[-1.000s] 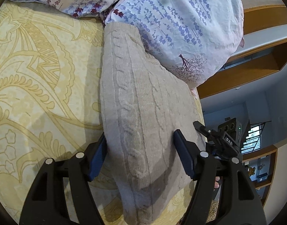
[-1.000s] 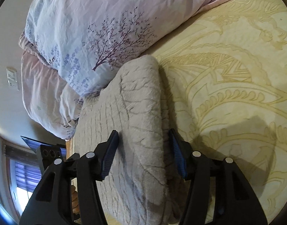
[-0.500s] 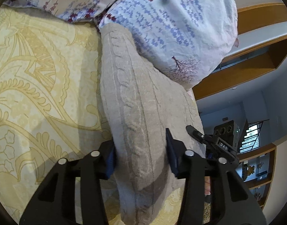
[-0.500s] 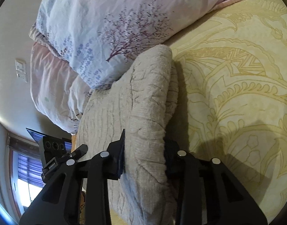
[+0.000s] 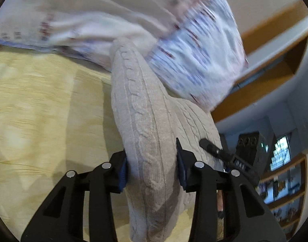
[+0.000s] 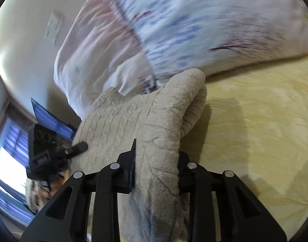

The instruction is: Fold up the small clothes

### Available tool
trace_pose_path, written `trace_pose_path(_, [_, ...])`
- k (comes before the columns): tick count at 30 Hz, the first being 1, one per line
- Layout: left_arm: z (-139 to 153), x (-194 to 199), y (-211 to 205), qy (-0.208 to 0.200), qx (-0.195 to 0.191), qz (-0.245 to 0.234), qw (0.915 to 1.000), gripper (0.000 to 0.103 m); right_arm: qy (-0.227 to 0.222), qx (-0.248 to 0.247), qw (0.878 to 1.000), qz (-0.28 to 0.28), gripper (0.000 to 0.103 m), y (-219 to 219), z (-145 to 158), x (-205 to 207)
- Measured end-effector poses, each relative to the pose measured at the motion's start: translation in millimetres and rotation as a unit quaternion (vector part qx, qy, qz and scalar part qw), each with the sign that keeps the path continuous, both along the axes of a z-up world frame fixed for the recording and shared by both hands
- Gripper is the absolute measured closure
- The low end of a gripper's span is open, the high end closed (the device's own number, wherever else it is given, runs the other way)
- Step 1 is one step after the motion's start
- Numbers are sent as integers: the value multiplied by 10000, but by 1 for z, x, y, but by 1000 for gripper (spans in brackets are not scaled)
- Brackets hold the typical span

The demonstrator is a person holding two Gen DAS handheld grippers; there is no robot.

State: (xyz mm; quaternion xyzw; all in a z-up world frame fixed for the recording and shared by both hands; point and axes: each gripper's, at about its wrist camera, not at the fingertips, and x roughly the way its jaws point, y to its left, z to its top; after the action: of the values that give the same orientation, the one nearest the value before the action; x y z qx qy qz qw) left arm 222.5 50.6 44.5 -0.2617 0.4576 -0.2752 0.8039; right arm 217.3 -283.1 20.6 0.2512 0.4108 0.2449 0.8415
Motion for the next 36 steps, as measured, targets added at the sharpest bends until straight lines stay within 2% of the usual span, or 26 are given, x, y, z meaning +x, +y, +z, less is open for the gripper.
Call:
trace_pose_path(1, [-7,3,12,71,43,142,9999,63,-2,-104,9999,30,74,9,-4,2])
trace_pose_path(3, [-23,10,26,318,182,361,9987,62,285,-308,9991,108,73,26,-21,11])
trace_pose_path(4, [-34,14,29,499,267,433,9975,59,453,-434,9980,54,67,31,-30,14])
trace_pose_path(6, [-53,16,37,726,-37,510,9960,55,553,-335,9979,21,63,28,-38,15])
trace_pose_path(8, [-52,13,40,728,-161,529,9958,54,722,-136,9973,-4,60,17,-37,16])
trace_pose_path(11, [-32,4,42,332,214,661,9970,53,554,-46,9982,-225,58,-1,-24,12])
trace_pose_path(13, [-19,-4,41,10,381,762,9964,48,450,30,9983,-372,58,-10,-17,12])
trace_pose_path(15, [-1,-15,39,-492,649,859,9930,42,497,142,9978,-425,58,-14,-19,17])
trace_pose_path(17, [13,-25,26,-923,960,736,9884,39,554,202,9974,-416,58,-11,-22,21])
trace_pose_path(18, [16,-28,19,-1065,1099,623,9863,38,538,184,9977,-376,69,-7,-23,22])
trace_pose_path(19, [19,-31,12,-1175,1248,510,9839,37,476,127,9983,-317,89,-2,-23,22])
trace_pose_path(21, [20,-39,-5,-1364,1552,252,9781,37,224,-214,9986,-435,93,4,-16,21])
trace_pose_path(23, [17,-43,-19,-1442,1755,39,9738,37,125,-348,9976,-590,94,0,-12,21])
trace_pose_path(26, [8,-45,-26,-1357,1824,-91,9738,36,322,-642,9940,-820,95,-3,-19,29])
trace_pose_path(29, [4,-51,-30,-1410,1987,-100,9698,33,512,-838,9921,-784,94,0,-30,33])
trace_pose_path(32, [7,-58,-31,-1488,2061,-105,9671,32,280,-1000,9913,-804,91,1,-16,20])
trace_pose_path(36, [12,-68,-25,-1644,2211,65,9613,31,-319,-1091,9907,-746,67,3,13,-19])
